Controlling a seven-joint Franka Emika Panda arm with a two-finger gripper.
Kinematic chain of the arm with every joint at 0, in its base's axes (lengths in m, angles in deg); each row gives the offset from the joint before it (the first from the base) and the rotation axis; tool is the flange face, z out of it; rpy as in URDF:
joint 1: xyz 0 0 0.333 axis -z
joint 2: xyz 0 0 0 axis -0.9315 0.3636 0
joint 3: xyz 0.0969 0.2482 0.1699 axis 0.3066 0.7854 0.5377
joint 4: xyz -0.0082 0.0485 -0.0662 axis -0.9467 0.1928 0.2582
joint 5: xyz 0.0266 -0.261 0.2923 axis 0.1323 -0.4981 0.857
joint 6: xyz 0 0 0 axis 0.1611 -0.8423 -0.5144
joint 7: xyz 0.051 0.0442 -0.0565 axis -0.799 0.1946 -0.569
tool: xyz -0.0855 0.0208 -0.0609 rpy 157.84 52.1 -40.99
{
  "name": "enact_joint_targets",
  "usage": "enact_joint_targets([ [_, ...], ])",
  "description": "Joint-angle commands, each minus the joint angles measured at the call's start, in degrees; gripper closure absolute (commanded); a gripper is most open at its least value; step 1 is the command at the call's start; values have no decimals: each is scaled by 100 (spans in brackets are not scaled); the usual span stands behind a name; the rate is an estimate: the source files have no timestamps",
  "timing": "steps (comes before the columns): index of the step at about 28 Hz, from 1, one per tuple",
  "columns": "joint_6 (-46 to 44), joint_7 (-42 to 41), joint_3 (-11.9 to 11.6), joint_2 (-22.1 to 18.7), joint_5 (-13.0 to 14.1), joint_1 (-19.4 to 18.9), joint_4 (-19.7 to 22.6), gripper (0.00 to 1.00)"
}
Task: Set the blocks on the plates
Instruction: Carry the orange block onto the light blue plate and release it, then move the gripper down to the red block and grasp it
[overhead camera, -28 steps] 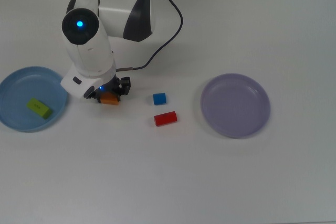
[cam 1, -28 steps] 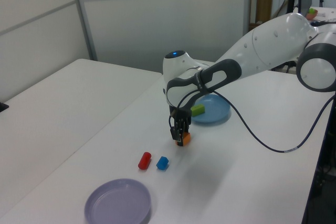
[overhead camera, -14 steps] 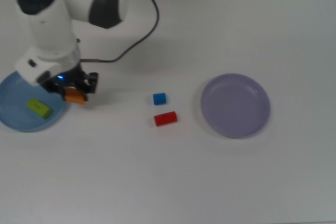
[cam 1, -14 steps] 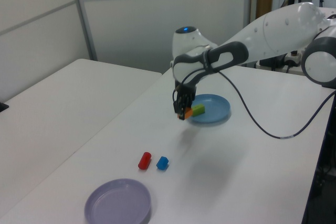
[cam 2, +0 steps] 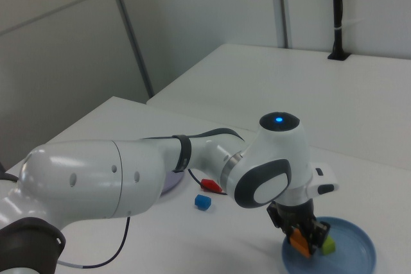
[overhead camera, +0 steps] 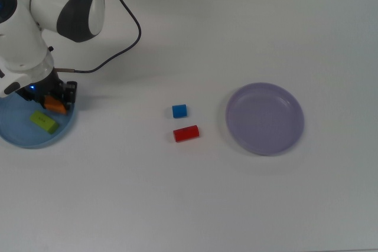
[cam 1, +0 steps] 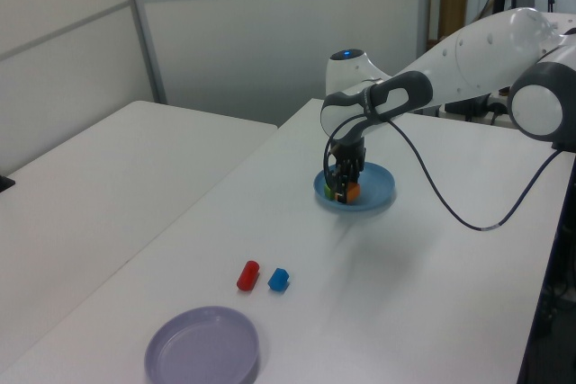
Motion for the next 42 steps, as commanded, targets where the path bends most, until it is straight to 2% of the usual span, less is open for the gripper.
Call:
enact_joint_targets([
  [1, 39, -238, -22, -39, 85, 12, -24, 60],
  [4, 39, -229, -22, -39, 85, 21, -24, 41],
  [6, 30, -221, -22, -48, 76, 21, -24, 13],
  [8, 30, -229, -22, -48, 67, 12, -24, 0],
  [15, 21, -212, -5, -83, 67, -14, -15, 0],
  [19, -14, -133, 66, -179, 85, -163, -33, 0],
  [30, -216, 297, 127, -557, 93, -1016, -33, 0],
  [35, -164, 228, 127, -540, 85, -1306, -42, 0],
  [42, -146, 201, 364, -478, 23, -1701, -33, 0],
])
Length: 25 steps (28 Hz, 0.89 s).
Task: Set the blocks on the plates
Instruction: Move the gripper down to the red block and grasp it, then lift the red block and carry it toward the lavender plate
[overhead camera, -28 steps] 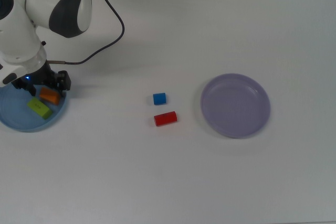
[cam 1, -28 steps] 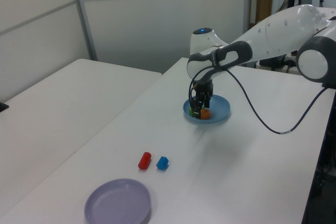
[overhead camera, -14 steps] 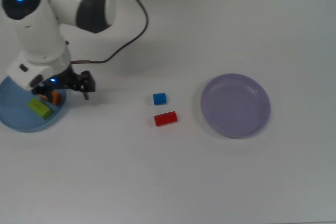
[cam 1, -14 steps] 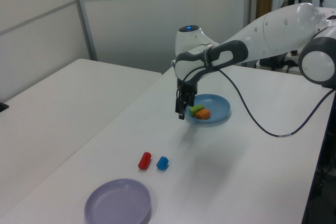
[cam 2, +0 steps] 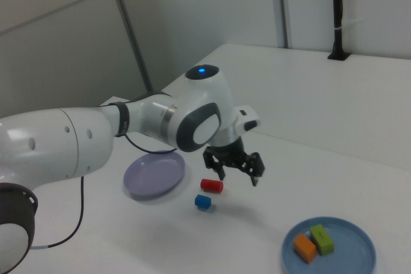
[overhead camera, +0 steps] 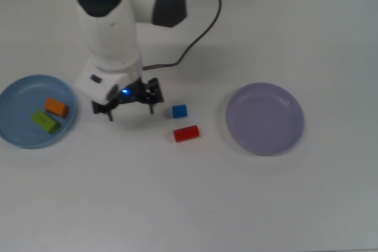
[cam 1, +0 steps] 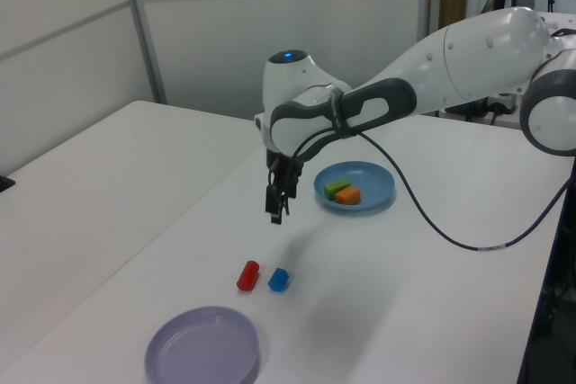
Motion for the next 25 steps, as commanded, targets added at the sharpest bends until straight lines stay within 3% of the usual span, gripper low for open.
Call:
enact_joint_targets([
  [1, -53, -65, 76, 13, 20, -324, 77, 0],
  [13, 614, -21, 76, 523, -41, -781, 77, 0],
  [20, 861, 6, 68, 769, -129, -817, -98, 0],
  [22, 861, 6, 76, 787, -129, -825, -142, 4],
  [25, 861, 6, 76, 787, -121, -834, -160, 20],
])
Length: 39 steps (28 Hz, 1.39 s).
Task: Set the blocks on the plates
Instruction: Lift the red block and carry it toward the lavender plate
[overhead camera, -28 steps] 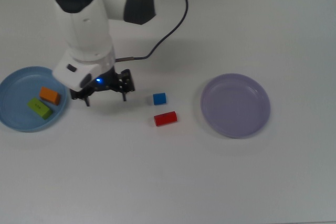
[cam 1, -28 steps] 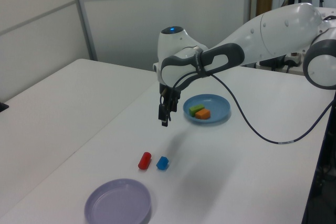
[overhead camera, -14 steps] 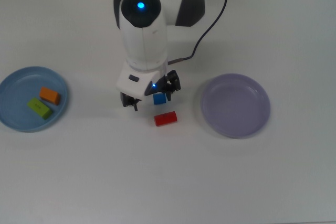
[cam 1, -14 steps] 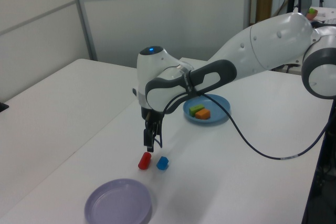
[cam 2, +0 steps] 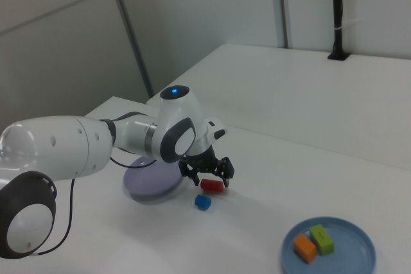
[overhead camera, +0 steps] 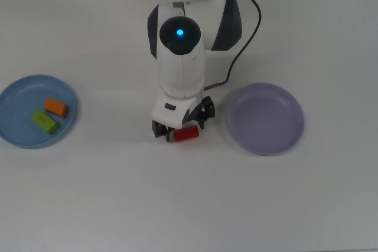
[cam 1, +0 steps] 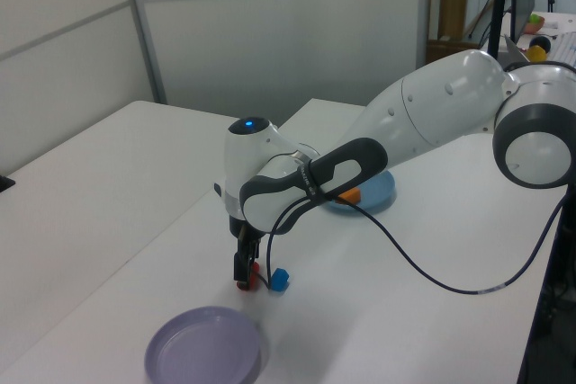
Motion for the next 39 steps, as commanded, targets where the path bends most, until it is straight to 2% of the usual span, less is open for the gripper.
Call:
enact_joint_targets([
  [1, 40, 14, -35, 17, -77, -41, -116, 26],
  [3, 40, 23, -43, 17, -60, -41, -116, 50],
  [4, 40, 58, -35, 8, -86, -32, -116, 58],
  [5, 40, 58, -35, 8, -86, -41, -116, 61],
  [10, 40, 50, -35, 17, -104, -41, -99, 57],
  [14, 14, 23, -43, -1, -95, -41, -98, 60],
  [20, -126, 23, -122, -361, -42, 82, -107, 60],
  [26, -460, 6, -123, -721, -33, 679, -107, 60],
  [27, -469, -3, -123, -774, -42, 871, -107, 60],
  [32, -461, -108, -131, -765, -86, 1382, -107, 60],
  [33, -452, -274, -131, -739, -86, 1609, -107, 60],
  [39, -452, -732, -123, -695, -77, 2251, -98, 60],
])
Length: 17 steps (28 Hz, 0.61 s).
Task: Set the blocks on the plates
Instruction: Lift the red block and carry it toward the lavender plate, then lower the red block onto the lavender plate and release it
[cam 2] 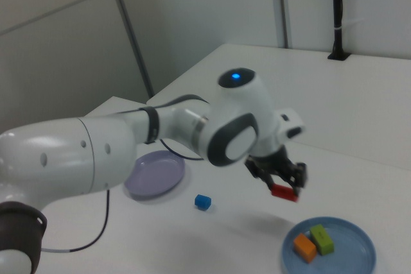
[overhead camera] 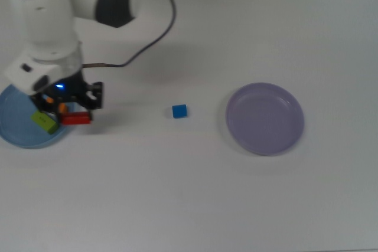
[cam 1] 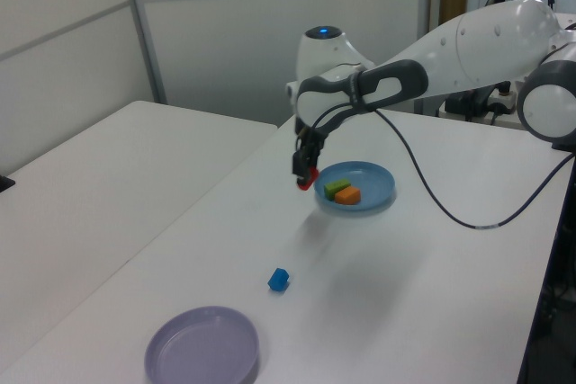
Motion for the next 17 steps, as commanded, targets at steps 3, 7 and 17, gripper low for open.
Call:
enact_joint_targets([
  [3, -77, -400, 49, -30, -58, 584, 55, 60],
  [7, -77, -480, 84, -30, -23, 567, 73, 60],
  [17, -324, 502, 287, -109, -84, -827, 117, 60],
])
